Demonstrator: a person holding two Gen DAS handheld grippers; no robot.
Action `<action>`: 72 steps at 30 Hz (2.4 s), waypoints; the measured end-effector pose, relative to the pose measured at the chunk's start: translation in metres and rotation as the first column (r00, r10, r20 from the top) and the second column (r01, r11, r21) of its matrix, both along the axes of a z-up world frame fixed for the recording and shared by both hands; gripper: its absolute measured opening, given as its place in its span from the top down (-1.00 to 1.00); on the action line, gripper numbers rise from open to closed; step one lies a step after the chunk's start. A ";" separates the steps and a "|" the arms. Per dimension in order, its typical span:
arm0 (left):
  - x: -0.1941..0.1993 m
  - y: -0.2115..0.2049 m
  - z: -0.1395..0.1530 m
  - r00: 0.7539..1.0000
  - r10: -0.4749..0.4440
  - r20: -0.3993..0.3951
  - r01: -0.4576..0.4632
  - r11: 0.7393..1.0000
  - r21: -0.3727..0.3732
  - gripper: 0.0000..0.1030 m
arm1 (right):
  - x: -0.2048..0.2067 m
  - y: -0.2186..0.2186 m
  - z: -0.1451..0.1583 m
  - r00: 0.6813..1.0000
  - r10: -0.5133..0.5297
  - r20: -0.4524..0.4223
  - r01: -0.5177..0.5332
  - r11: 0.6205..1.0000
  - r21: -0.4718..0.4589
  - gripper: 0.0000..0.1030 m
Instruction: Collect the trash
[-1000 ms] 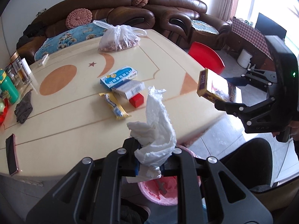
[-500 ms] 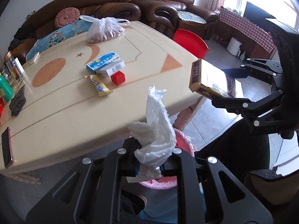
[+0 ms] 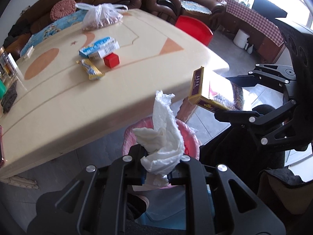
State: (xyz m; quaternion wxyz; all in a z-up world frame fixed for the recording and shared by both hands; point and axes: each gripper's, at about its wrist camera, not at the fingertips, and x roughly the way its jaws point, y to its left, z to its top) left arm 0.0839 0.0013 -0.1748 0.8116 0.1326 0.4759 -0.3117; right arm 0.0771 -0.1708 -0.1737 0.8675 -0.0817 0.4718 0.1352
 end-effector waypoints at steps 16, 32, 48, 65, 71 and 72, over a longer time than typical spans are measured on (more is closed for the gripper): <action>0.025 -0.016 -0.087 0.984 0.010 -0.180 -0.006 1.000 0.026 0.69 | 0.021 -0.004 -0.089 0.987 -0.056 -0.150 0.063 0.997 0.044 -0.22; 0.058 -0.032 -0.174 0.941 0.073 -0.332 -0.038 0.993 0.111 0.69 | 0.047 0.003 -0.182 0.956 -0.081 -0.281 0.099 0.994 0.050 -0.22; 0.072 -0.042 -0.224 0.907 0.105 -0.407 -0.035 0.984 0.177 0.69 | 0.062 0.003 -0.235 0.917 -0.061 -0.395 0.092 0.994 0.059 -0.23; 0.075 -0.037 -0.220 0.925 0.146 -0.351 -0.067 0.972 0.226 0.06 | 0.067 -0.001 -0.239 0.913 -0.069 -0.402 0.119 0.988 0.101 -0.45; 0.076 -0.031 -0.213 0.932 0.162 -0.323 -0.090 0.970 0.226 -0.11 | 0.068 -0.003 -0.234 0.917 -0.077 -0.391 0.129 0.986 0.109 -0.49; 0.076 -0.031 -0.211 0.934 0.164 -0.319 -0.092 0.969 0.227 -0.12 | 0.068 -0.003 -0.233 0.919 -0.077 -0.388 0.130 0.985 0.111 -0.49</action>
